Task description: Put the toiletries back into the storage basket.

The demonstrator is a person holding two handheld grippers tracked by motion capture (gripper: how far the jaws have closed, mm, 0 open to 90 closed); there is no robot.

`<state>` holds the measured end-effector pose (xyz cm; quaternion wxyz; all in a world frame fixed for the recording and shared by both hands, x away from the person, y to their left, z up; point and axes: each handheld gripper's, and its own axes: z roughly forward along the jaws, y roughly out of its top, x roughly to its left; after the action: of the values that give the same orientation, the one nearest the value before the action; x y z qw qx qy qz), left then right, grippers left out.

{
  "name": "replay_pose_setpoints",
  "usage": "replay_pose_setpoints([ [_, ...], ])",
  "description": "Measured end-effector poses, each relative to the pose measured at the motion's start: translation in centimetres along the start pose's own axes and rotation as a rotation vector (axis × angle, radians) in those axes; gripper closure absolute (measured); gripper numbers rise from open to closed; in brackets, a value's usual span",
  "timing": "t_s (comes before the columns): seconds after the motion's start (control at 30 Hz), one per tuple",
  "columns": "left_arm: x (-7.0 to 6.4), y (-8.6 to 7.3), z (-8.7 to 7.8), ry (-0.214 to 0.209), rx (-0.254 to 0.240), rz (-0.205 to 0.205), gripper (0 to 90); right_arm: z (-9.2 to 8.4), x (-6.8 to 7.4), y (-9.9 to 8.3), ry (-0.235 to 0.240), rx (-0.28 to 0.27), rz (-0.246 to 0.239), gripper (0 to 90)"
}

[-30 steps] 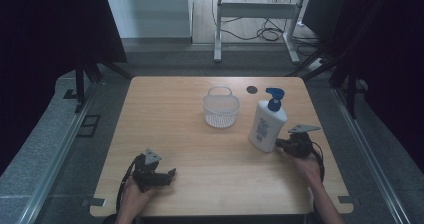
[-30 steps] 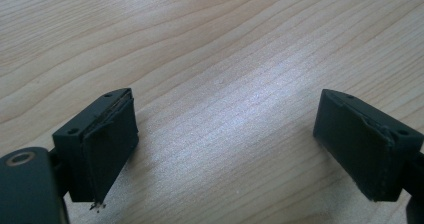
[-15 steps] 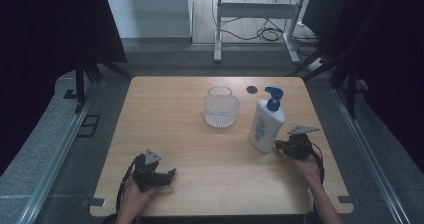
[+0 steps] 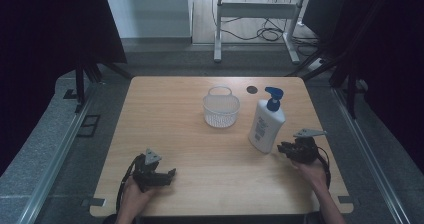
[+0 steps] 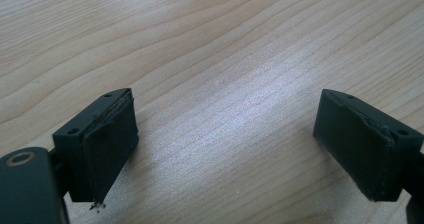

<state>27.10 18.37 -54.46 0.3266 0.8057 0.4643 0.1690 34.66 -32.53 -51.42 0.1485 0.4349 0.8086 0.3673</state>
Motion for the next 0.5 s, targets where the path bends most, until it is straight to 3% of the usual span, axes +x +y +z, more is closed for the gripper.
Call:
replay_pose_setpoints([
  [0.13, 0.0, 0.0, 0.0, 0.000, 0.000, -0.001, 10.1, -1.0, 0.2, -0.3, 0.007, 0.000, 0.014, 60.5],
  [0.5, 0.0, 0.0, 0.0, 0.000, -0.001, 0.000, 10.2, -2.7, 1.3, 0.4, 0.004, -0.034, -0.009, 47.7],
])
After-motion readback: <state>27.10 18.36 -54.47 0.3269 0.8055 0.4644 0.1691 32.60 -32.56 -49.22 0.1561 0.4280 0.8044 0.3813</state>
